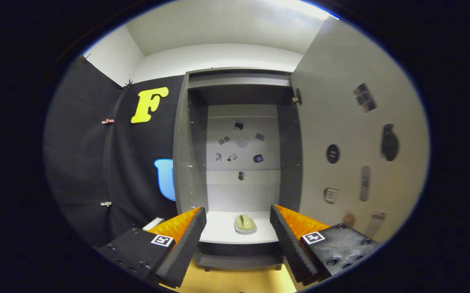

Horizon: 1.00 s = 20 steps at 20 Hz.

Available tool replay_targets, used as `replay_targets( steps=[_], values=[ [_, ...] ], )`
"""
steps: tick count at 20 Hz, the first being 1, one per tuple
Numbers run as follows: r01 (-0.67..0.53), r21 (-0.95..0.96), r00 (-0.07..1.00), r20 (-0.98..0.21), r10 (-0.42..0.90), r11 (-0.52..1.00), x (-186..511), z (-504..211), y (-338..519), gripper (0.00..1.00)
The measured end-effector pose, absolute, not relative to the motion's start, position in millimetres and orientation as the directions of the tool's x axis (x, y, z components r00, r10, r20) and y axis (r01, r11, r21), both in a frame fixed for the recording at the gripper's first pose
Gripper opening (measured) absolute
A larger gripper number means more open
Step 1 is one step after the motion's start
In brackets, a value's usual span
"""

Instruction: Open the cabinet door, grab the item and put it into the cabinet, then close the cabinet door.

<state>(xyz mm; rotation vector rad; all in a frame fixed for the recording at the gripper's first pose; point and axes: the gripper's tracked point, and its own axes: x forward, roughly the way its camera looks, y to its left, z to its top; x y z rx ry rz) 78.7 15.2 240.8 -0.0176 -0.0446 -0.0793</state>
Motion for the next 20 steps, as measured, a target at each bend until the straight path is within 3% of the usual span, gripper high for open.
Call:
replay_targets(
  steps=[3, 9, 14, 20],
  values=[
    [0.171, -0.031, 0.985, 0.011, -0.17, 0.985, 33, 238, -13, 0.97],
    [0.14, 0.021, 0.99, 0.019, -0.14, 0.99, -53, 262, -48, 0.97],
    [0.229, -0.034, 0.973, 0.007, -0.229, 0.973, -102, 273, -141, 0.97],
    [0.216, -0.015, 0.975, -0.042, -0.217, 0.976, -104, 252, -217, 0.98]
  ],
)
